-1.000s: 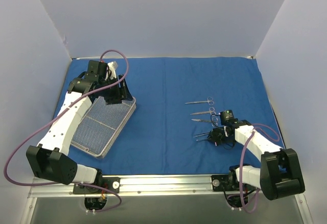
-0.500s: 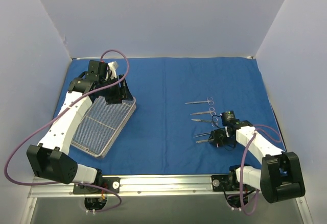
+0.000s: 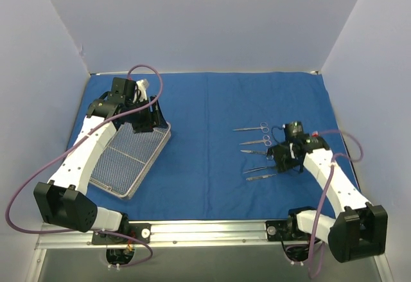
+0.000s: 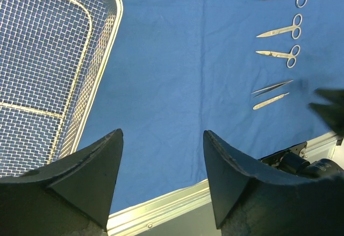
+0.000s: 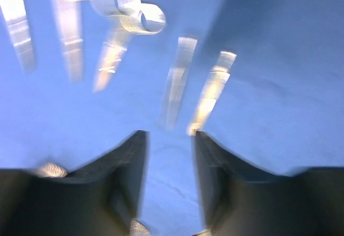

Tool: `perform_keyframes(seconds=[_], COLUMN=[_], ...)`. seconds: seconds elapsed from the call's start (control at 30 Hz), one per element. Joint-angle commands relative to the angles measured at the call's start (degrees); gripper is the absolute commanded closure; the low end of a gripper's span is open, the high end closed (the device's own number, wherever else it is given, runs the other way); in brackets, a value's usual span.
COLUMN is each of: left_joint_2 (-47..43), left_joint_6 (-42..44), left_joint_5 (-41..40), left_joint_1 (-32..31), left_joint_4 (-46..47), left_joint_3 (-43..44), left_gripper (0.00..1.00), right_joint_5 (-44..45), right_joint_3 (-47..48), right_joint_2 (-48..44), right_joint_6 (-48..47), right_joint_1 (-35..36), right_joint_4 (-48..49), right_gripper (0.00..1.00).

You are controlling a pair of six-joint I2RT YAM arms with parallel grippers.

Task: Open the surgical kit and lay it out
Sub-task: Place the medical item in the surgical kit, then reset both arms

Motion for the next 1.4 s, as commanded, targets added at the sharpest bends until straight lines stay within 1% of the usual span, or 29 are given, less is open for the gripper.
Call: perform_keyframes(seconds=[0.0, 0.03, 0.07, 0.1, 0.17, 0.2, 0.27, 0.33, 0.37, 0.43, 0.47, 0.5, 0.53, 0.57, 0.6, 0.63, 0.67, 0.7, 0.73, 0.77, 0.8, 0.83, 0.87, 0.9, 0.93, 1.13, 1.23, 1.27, 1.37], left_joint_2=[-1.96, -2.13, -2.31, -2.92, -3.97, -5.11, -6.78, -10.91, -12.4, -18.46, -21.0, -27.12, -30.4, -33.22, -38.47, -40.87, -42.81, -46.31, -48.0, -49.49, -52.2, -53.54, -54.68, -58.17, -60.04, -75.85, -82.79, -84.38, -82.3], left_joint_6=[1.52, 1.61, 1.52, 1.26, 0.64, 0.21, -2.16, -4.09, -6.63, -10.67, -12.44, -14.37, -19.35, -22.27, -25.17, -31.11, -34.48, -37.65, -44.38, -48.01, -51.09, -54.08, -57.86, -57.11, -56.49, -55.26, -53.68, -53.33, -52.8], left_joint_5=[0.64, 1.34, 1.43, 1.52, 2.83, 3.01, 4.84, 8.01, 9.68, 15.04, 17.06, 19.08, 19.45, 20.15, 21.2, 21.29, 21.64, 22.17, 22.35, 21.74, 20.86, 19.72, 18.58, 19.88, 20.15, 20.5, 21.03, 21.12, 22.17], left_joint_1=[-0.11, -0.02, -0.02, 0.06, 0.15, 0.15, 0.15, 0.15, 0.15, -0.2, -0.9, -1.25, -1.43, -1.34, -1.34, -1.43, -1.43, -1.43, -1.43, -1.52, -1.69, -1.69, -1.78, -1.96, -2.83, -3.98, -4.15, -4.24, -4.33], left_joint_4=[2.36, 2.54, 3.06, 3.85, 6.83, 7.81, 12.09, 17.63, 23.23, 30.19, 40.32, 45.64, 49.87, 60.36, 65.42, 69.47, 77.78, 82.74, 87.74, 98.76, 104.44, 109.54, 114.64, 113.91, 115.2, 107.67, 98.98, 95.22, 97.37], left_joint_3=[-0.85, -1.12, -1.47, -1.99, -4.71, -5.59, -9.72, -14.19, -19.09, -24.56, -31.37, -35.18, -38.79, -42.57, -49.83, -53.12, -56.2, -62.32, -65.6, -68.94, -72.45, -78.93, -80.82, -80.31, -80.83, -81.01, -81.01, -80.93, -80.93], left_gripper=[0.3, 0.29, 0.02, 0.06, 0.06, 0.06, 0.06, 0.06, 0.06, 0.06, 0.06, 0.06, 0.06, 0.06, 0.06, 0.06, 0.06, 0.06, 0.06, 0.06, 0.06, 0.06, 0.06, 0.06, 0.06, 0.06, 0.06, 0.06, 0.06], right_joint_5=[5.6, 6.31, 6.67, 6.76, 7.28, 7.55, 8.07, 7.64, 5.55, 1.07, -4.44, -7.02, -9.39, -12.46, -19.19, -20.82, -21.36, -21.98, -22.77, -24.6, -26.88, -30.91, -32.77, -32.88, -32.79, -29.37, -26.29, -25.94, -23.48], right_joint_3=[9.67, 11.61, 14.06, 14.52, 14.88, 14.53, 13.56, 10.5, 8.92, 3.4, 1.02, -1.44, -6.34, -9.09, -11.9, -14.45, -18.83, -21.13, -23.33, -28.49, -31.58, -35.18, -38.96, -42.91, -42.87, -42.69, -42.43, -42.43, -42.34], right_joint_2=[3.45, 5.03, 5.13, 4.87, 2.42, 1.19, -2.42, -6.09, -7.42, -12.24, -14.45, -17.17, -23.46, -27.0, -31.04, -39.0, -42.82, -46.6, -52.9, -55.4, -57.69, -61.1, -61.83, -61.84, -60.88, -60.25, -61.22, -61.57, -61.84], right_joint_6=[-14.92, -17.5, -19.96, -22.42, -27.35, -28.67, -32.45, -34.83, -36.75, -38.35, -39.31, -39.32, -39.06, -38.88, -38.36, -37.66, -36.69, -34.16, -33.09, -31.95, -30.02, -23.39, -18.97, -18.67, -22.41, -30.08, -33.07, -33.43, -34.04], right_joint_1=[-0.03, 0.4, 0.93, 1.98, 3.56, 5.31, 6.82, 8.66, 9.02, 9.63, 9.98, 10.34, 10.6, 10.86, 10.95, 11.04, 11.04, 11.04, 11.04, 11.04, 11.13, 11.22, 11.31, 11.92, 12.79, 15.78, 16.14, 16.4, 16.75], right_joint_4=[-2.53, -2.88, -1.66, -0.35, 2.98, 4.49, 8.17, 11.25, 15.36, 19.86, 26.06, 29.25, 31.81, 39.23, 42.87, 45.26, 47.46, 48.26, 48.97, 52.71, 56.06, 60.18, 71.8, 71.22, 70.6, 66.91, 62.16, 60.33, 58.38], right_gripper=[0.56, 0.51, 0.47, 0.4, 0.27, 0.13, 0.0, 0.0, 0.0, 0.0, 0.0, 0.0, 0.0, 0.0, 0.0, 0.0, 0.0, 0.0, 0.0, 0.0, 0.0, 0.0, 0.0, 0.0, 0.0, 0.0, 0.0, 0.0, 0.0])
